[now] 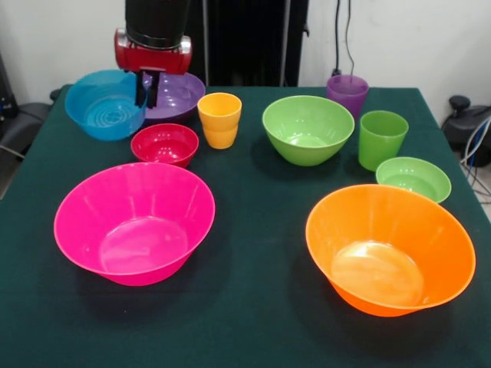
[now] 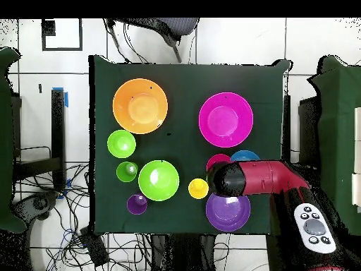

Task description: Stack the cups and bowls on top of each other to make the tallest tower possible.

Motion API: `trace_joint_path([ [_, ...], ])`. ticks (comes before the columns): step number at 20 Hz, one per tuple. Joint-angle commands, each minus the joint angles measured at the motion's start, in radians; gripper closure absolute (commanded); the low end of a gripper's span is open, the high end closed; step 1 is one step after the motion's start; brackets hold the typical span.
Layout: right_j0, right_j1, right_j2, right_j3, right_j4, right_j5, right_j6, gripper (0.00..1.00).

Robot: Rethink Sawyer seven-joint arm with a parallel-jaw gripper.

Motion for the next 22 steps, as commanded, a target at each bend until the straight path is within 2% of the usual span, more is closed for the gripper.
trace_joint_path([
  [1, -0.077, 0.045, 0.220, 0.087, 0.054, 0.047, -0.188, 1.00],
  [7, -0.118, 0.063, 0.286, 0.133, 0.077, 0.031, -0.144, 1.00],
  [11, -0.163, 0.083, 0.341, 0.155, 0.084, 0.022, -0.156, 1.00],
  [22, -0.176, 0.131, 0.353, 0.138, 0.032, 0.043, -0.130, 1.00],
])
